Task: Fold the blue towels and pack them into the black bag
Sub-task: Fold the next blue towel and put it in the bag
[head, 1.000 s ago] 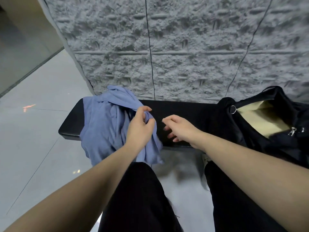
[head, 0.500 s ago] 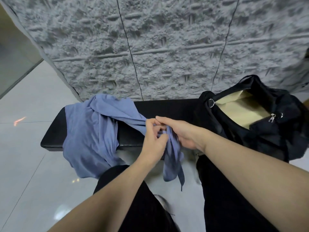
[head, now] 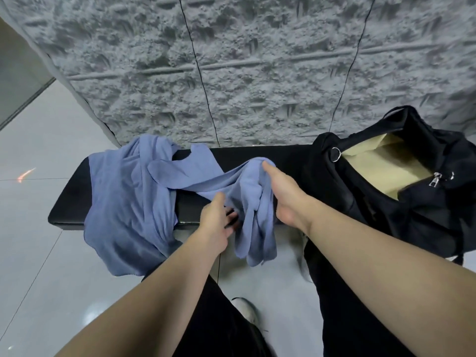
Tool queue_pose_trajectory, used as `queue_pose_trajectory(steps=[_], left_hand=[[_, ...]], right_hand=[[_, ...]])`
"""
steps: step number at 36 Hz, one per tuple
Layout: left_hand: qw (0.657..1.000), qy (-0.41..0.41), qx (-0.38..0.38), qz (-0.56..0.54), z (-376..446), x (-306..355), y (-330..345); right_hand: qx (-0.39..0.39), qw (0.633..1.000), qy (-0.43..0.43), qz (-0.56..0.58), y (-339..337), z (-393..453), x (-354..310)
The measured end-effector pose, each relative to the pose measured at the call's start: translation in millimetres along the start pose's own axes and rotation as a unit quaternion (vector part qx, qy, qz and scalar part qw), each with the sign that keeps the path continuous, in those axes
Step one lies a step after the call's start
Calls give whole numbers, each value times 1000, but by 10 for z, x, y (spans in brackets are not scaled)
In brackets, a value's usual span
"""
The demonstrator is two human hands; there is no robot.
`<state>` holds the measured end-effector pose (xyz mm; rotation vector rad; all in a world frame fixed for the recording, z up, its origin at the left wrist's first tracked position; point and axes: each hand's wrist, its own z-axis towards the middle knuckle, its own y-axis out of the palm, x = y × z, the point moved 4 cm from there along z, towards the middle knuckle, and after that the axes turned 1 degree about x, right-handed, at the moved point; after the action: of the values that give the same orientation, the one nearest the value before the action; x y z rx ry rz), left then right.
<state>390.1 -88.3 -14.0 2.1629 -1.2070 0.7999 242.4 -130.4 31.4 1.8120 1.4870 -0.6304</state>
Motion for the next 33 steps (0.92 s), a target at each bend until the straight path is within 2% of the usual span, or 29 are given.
queue_pose_trajectory(steps=[4, 8, 11, 15, 20, 25, 27, 29, 33], left_hand=[[998, 13, -2, 61, 188, 147, 121], [999, -13, 14, 47, 391, 299, 245], [1000, -4, 14, 25, 602, 425, 343], [995, 59, 33, 78, 827, 632, 481], [976, 120, -30, 182, 1052, 873, 737], [950, 166, -56, 258, 1148, 990, 973], [925, 204, -21, 319, 1101, 931, 1012], [915, 235, 26, 327, 1049, 838, 988], [944, 210, 106, 231, 903, 637, 838]], right_hand=[[11, 997, -1, 79, 13, 159, -62], [-1, 994, -5, 113, -27, 298, -100], [13, 995, -3, 99, -72, 444, -111], [67, 996, 2, 61, -187, 654, -122], [109, 993, 8, 47, -310, 807, -151], [125, 992, 27, 9, -402, 854, -165], [135, 990, 26, -16, -416, 864, -203], [146, 988, 25, -35, -434, 884, -232], [163, 986, 1, -23, -503, 870, -218]])
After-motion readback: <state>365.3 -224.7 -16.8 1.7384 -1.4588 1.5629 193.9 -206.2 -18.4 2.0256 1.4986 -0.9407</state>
